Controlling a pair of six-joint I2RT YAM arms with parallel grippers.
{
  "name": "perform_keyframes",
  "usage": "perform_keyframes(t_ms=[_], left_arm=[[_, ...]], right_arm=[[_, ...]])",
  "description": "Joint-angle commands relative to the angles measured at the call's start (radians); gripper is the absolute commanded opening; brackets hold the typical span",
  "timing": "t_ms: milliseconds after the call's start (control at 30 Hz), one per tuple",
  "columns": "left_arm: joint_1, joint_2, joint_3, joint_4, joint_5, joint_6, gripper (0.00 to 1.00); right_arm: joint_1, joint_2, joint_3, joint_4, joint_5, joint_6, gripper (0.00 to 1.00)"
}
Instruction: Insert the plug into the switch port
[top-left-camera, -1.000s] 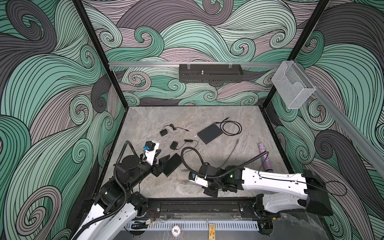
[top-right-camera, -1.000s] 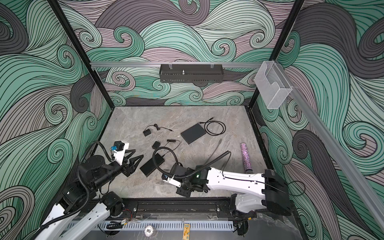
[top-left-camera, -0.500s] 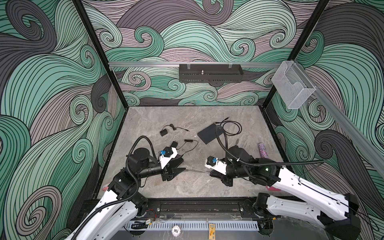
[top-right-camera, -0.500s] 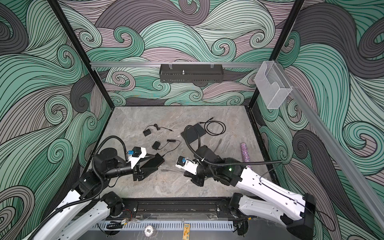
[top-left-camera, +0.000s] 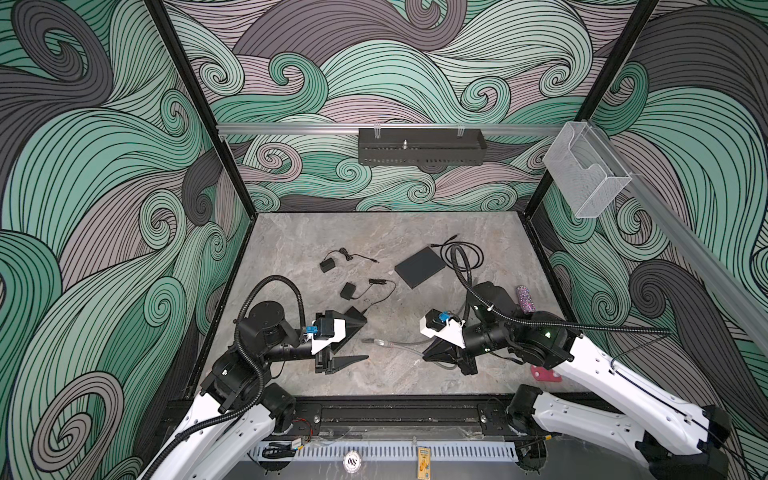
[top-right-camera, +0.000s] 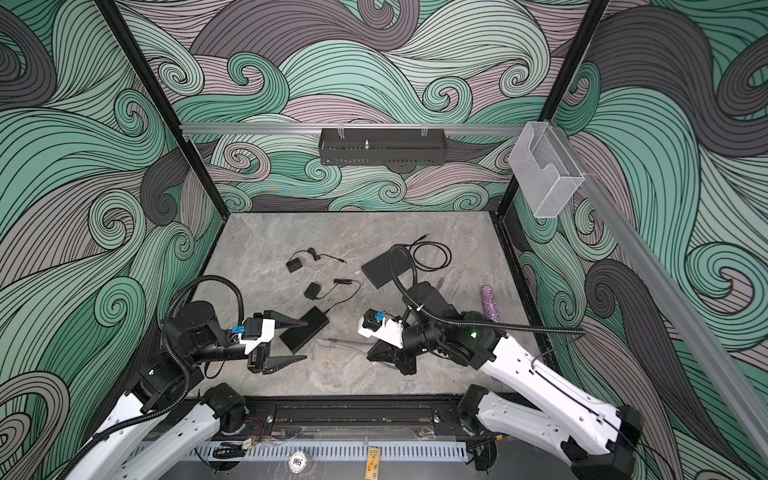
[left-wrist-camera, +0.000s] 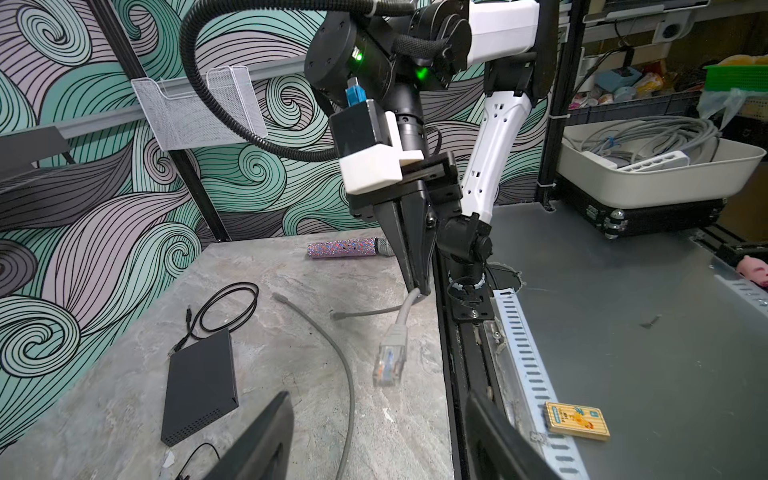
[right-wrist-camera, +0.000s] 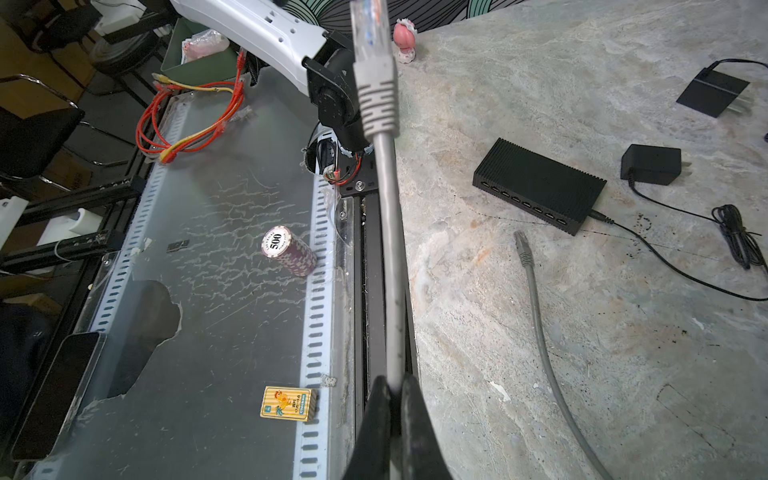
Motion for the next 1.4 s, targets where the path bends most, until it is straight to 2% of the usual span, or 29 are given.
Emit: perform_keyframes(t_ms=[0, 100, 200, 367, 500, 733, 1367], left_arm=[[0.004, 0.022, 0.002, 0.010, 0.036, 0.009, 0.66], [0.005, 0.057, 0.003, 0.043, 0.031, -0.021, 0.63], [0.005, 0.087, 0.016, 0.037, 0.048, -0.021, 0.55], [0.005, 0.108, 0.015, 0.040, 0.045, -0.022, 0.52], [0.005, 0.116, 0.016, 0.037, 0.047, -0.028, 0.39], [0.005, 0.128, 0.015, 0.042, 0.065, -0.035, 0.27], [0.002, 0.150, 0.025, 0.044, 0.064, -0.039, 0.24]], right_arm=[[-0.007, 0.017, 0.023, -0.014, -0.042, -0.019, 0.00], [-0.006, 0.036, 0.030, -0.012, -0.044, -0.019, 0.00], [-0.006, 0.044, 0.029, 0.007, -0.044, -0.014, 0.00], [-0.006, 0.040, 0.031, 0.023, -0.027, -0.002, 0.00], [-0.006, 0.039, 0.028, 0.038, -0.013, 0.013, 0.00], [-0.006, 0.031, 0.019, 0.071, 0.008, 0.054, 0.00], [-0.006, 0.050, 0.000, 0.083, 0.011, 0.069, 0.00]])
